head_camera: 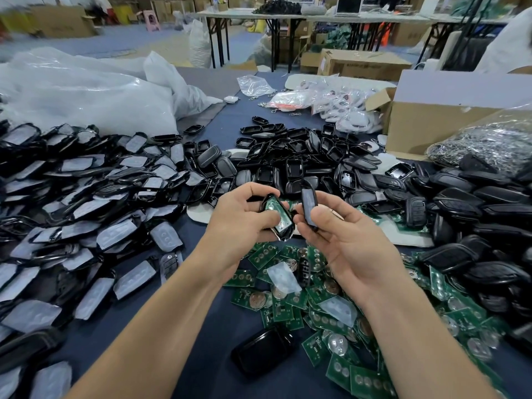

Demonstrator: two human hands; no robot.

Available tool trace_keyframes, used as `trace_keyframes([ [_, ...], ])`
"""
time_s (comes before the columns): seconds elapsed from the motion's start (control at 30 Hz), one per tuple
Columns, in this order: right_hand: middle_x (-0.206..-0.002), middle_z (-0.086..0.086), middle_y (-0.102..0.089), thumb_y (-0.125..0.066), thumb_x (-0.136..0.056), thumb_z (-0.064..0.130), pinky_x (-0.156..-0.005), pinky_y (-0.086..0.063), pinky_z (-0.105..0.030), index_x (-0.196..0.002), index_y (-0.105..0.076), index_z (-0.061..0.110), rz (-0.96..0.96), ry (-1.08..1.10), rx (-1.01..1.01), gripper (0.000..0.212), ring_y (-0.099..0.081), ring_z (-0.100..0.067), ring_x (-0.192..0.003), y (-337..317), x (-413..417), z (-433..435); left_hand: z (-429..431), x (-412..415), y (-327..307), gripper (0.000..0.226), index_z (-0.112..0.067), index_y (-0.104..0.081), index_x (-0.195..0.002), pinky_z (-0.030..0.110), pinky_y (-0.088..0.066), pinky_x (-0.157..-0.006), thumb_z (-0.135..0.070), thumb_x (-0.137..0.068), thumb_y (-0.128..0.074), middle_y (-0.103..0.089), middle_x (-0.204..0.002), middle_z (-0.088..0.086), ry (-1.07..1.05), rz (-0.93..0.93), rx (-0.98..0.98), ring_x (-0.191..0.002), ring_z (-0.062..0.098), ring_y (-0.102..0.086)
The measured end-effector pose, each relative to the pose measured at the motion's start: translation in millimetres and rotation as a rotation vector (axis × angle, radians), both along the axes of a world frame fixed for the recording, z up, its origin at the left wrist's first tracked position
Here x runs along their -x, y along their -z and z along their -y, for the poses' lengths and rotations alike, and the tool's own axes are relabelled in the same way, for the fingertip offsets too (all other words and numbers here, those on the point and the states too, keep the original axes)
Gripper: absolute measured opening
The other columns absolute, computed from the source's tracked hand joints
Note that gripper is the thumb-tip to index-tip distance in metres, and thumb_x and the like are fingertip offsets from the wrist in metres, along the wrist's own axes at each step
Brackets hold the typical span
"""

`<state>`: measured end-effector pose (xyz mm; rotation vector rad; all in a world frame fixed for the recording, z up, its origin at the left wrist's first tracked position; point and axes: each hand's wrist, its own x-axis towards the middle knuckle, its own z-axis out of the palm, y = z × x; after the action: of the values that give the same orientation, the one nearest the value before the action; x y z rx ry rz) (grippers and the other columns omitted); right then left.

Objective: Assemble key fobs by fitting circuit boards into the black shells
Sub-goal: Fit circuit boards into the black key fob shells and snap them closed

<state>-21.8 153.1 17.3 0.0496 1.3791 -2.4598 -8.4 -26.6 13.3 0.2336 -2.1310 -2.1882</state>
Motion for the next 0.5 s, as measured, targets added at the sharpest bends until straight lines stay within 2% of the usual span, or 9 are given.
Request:
trace_keyframes([
  [0.13, -0.099, -0.007, -0.080, -0.074, -0.081, 0.002, -0.075, -0.059, -0.020, -0.106, -0.076, 0.011, -0.068, 0.001, -0.113, 0.027, -0.076, -0.014, -0.087, 3.6, -2.8, 4.0, -3.9, -2.1, -4.1, 0.038, -0.020, -0.076, -0.104, 0.049, -0.066, -0.074, 0.011, -0.084, -0.072, -0.081, -0.094, 0.007, -0.038, -0.013, -0.001, -0.087, 0.032, -0.078],
  [0.2, -0.097, -0.007, -0.080, -0.071, -0.087, -0.003, -0.074, -0.059, -0.020, -0.106, -0.076, 0.011, -0.086, -0.003, -0.147, 0.025, -0.076, -0.013, -0.085, 4.3, -3.6, 5.8, -5.5, -3.2, -5.5, 0.039, -0.022, -0.079, -0.102, 0.043, -0.066, -0.070, 0.012, -0.083, -0.071, -0.081, -0.094, 0.007, -0.035, -0.019, 0.008, -0.086, 0.030, -0.078],
  [0.33, -0.101, -0.005, -0.080, -0.076, -0.086, -0.004, -0.082, -0.062, -0.031, -0.111, -0.077, 0.012, -0.163, 0.008, -0.293, 0.030, -0.077, -0.019, -0.094, 8.0, -4.8, 8.4, -8.9, -5.3, -6.8, 0.041, -0.026, -0.082, -0.095, 0.025, -0.059, -0.059, 0.011, -0.080, -0.073, -0.081, -0.089, 0.002, -0.033, -0.028, 0.033, -0.077, 0.016, -0.078],
  [0.43, -0.100, -0.003, -0.081, -0.080, -0.081, -0.004, -0.092, -0.061, -0.042, -0.110, -0.079, 0.016, -0.227, 0.041, -0.419, 0.035, -0.076, -0.021, -0.099, 10.8, -7.3, 12.8, -10.0, -4.8, -4.3, 0.040, -0.030, -0.080, -0.098, 0.023, -0.057, -0.059, 0.006, -0.081, -0.074, -0.081, -0.086, -0.004, -0.055, -0.041, 0.133, -0.076, 0.014, -0.077],
  [0.5, -0.098, 0.001, -0.081, -0.085, -0.076, 0.000, -0.094, -0.060, -0.043, -0.106, -0.081, 0.022, -0.248, 0.068, -0.496, 0.037, -0.076, -0.018, -0.099, 11.7, -8.3, 15.1, -10.0, -4.6, -2.8, 0.039, -0.030, -0.079, -0.100, 0.023, -0.058, -0.060, 0.004, -0.081, -0.075, -0.081, -0.083, -0.005, -0.060, -0.046, 0.161, -0.075, 0.014, -0.077],
])
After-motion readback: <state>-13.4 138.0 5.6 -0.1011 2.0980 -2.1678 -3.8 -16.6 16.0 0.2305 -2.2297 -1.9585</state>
